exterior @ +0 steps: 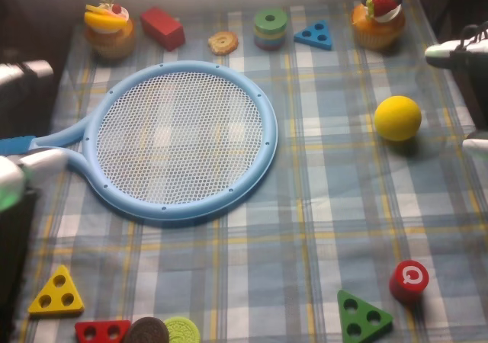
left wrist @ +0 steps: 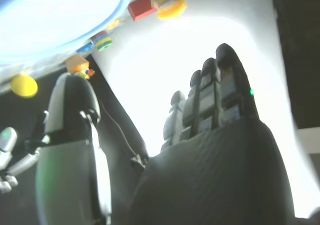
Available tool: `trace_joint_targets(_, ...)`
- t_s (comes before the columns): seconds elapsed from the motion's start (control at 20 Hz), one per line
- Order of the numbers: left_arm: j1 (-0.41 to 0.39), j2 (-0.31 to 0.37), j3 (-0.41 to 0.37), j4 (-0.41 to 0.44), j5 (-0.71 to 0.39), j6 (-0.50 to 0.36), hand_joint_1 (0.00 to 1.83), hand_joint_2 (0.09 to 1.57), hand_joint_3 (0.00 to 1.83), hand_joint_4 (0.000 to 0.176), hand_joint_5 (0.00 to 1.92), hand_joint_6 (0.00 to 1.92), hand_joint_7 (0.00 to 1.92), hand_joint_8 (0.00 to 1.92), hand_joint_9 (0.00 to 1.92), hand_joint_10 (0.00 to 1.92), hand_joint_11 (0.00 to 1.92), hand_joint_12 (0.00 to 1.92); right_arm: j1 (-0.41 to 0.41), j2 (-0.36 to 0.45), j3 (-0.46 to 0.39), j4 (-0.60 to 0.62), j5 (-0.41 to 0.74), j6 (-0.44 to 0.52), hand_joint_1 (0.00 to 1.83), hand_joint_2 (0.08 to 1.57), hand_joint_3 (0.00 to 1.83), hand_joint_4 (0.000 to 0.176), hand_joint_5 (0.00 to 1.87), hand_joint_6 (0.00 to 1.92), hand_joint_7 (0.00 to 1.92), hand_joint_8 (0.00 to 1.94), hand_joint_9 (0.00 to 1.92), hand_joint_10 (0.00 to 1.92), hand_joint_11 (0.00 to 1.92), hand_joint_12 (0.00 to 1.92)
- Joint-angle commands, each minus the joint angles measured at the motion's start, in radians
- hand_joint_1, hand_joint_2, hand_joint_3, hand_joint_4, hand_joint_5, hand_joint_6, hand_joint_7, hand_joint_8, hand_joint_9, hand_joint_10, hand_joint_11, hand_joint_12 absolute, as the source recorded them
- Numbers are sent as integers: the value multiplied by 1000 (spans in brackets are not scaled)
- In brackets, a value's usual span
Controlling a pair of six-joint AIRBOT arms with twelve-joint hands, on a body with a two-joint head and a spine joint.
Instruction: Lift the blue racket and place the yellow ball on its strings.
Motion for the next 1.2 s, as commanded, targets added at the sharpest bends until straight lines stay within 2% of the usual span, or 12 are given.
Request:
trace_joint_targets(0.0, -19, -10, 11, 2, -75, 69, 320, 1182, 2, 176, 265, 0, 269, 1, 284, 11, 0, 684, 8, 2, 4, 19, 118, 0, 842, 1101, 13, 8, 458, 8, 509, 10, 505, 29, 243, 622)
trace_joint_targets(0.05, -33, -25, 28, -22, -44, 116, 283, 1171, 0, 176, 206, 0, 258, 0, 291, 11, 3, 682, 7, 2, 4, 18, 118, 0, 835, 1105, 3, 10, 461, 2, 516, 3, 519, 14, 256, 613)
trace_joint_targets(0.25, -42, -43, 103, -123, 48, 117, 305, 1137, 0, 176, 166, 0, 252, 0, 272, 0, 5, 706, 3, 2, 2, 16, 119, 0, 842, 1115, 3, 16, 454, 1, 522, 1, 527, 6, 260, 597)
trace_joint_targets(0.35, -42, -48, 146, -170, 109, 119, 312, 1109, 0, 176, 50, 0, 158, 0, 197, 0, 0, 569, -2, 2, 2, 16, 118, 0, 854, 1118, 3, 24, 447, 0, 517, 0, 518, 2, 248, 592)
trace_joint_targets(0.45, -43, -56, 183, -210, 157, 128, 449, 1057, 0, 176, 51, 3, 143, 1, 205, 3, 0, 624, -2, 0, 2, 16, 115, 1, 831, 1128, 5, 16, 447, 0, 513, 0, 518, 1, 246, 595)
trace_joint_targets(0.5, -46, -60, 196, -226, 172, 147, 461, 1053, 0, 176, 53, 2, 129, 3, 205, 2, 0, 684, -2, -1, 2, 15, 114, 1, 827, 1126, 4, 21, 447, 0, 512, 0, 516, 0, 239, 591)
trace_joint_targets(0.6, -77, -73, 230, -258, 244, 227, 481, 1047, 0, 176, 8, 0, 94, 2, 161, 3, 0, 562, -2, -2, 3, 10, 109, 1, 853, 1131, 0, 31, 449, 0, 519, 0, 526, 0, 288, 514)
trace_joint_targets(0.8, -176, -120, 308, -333, 385, 425, 555, 964, 0, 176, 5, 1, 170, 7, 104, 2, 0, 354, -11, -4, 7, 3, 98, 5, 826, 1136, 0, 1, 478, 4, 522, 1, 540, 0, 357, 454)
trace_joint_targets(0.9, -192, -131, 347, -376, 442, 458, 541, 979, 0, 176, 9, 2, 147, 4, 79, 4, 0, 255, -13, -5, 8, -5, 90, 5, 823, 1135, 0, 0, 475, 2, 528, 3, 553, 5, 383, 461)
trace_joint_targets(0.95, -193, -134, 359, -392, 458, 473, 576, 960, 0, 176, 52, 8, 185, 1, 121, 4, 0, 371, -12, -7, 9, -7, 86, 6, 823, 1130, 0, 3, 474, 1, 531, 4, 556, 6, 392, 465)
trace_joint_targets(1.0, -196, -139, 371, -417, 475, 517, 522, 998, 8, 176, 10, 1, 126, 1, 55, 3, 0, 179, -11, -8, 10, -9, 83, 6, 854, 1126, 0, 0, 481, 3, 541, 7, 568, 9, 398, 472)
trace_joint_targets(1.15, -215, -169, 421, -502, 522, 614, 487, 1017, 5, 176, 9, 3, 130, 10, 42, 12, 31, 48, -13, -13, 13, -13, 77, 6, 892, 1119, 0, 0, 494, 6, 552, 7, 583, 10, 411, 483)
